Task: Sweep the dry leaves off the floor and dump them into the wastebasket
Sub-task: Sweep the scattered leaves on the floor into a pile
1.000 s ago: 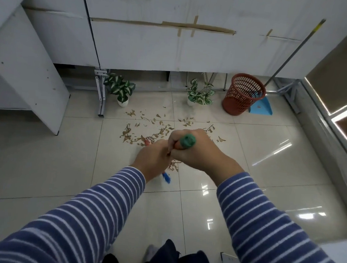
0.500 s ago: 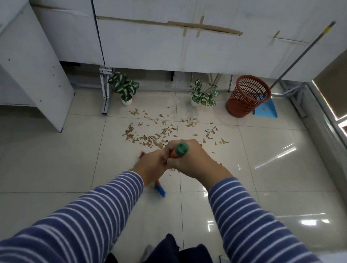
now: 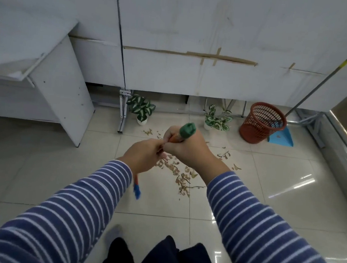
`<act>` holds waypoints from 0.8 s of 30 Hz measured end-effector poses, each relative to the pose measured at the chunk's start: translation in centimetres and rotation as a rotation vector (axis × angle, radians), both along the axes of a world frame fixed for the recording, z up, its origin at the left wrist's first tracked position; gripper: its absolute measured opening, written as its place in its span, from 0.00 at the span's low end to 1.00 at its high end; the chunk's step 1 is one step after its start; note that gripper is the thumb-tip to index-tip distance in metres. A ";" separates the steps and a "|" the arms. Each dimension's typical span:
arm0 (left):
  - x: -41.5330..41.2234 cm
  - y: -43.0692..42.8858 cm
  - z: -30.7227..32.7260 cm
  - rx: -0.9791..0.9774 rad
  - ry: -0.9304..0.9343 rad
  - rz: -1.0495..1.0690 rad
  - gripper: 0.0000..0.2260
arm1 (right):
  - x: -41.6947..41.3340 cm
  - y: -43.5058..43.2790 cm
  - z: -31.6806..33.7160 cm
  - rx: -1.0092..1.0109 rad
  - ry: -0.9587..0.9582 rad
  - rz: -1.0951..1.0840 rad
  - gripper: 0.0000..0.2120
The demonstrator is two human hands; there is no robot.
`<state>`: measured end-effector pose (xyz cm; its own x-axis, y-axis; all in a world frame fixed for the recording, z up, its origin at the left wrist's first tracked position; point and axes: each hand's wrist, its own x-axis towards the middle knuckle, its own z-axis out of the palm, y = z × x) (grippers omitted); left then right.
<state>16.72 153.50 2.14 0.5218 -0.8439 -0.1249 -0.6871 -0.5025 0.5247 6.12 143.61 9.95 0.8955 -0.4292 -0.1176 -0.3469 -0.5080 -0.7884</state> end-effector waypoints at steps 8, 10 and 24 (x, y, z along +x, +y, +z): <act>10.1 0.2 -4.1 0.188 0.059 0.020 0.04 | 9.7 0.8 -4.8 0.244 0.049 -0.158 0.08; 12.1 0.0 -5.6 0.226 0.101 0.045 0.05 | 12.0 1.0 -6.0 0.242 0.085 -0.164 0.09; 17.8 -4.9 -4.3 0.092 0.306 -0.045 0.13 | 19.8 -1.8 -5.2 -0.105 0.239 -0.209 0.06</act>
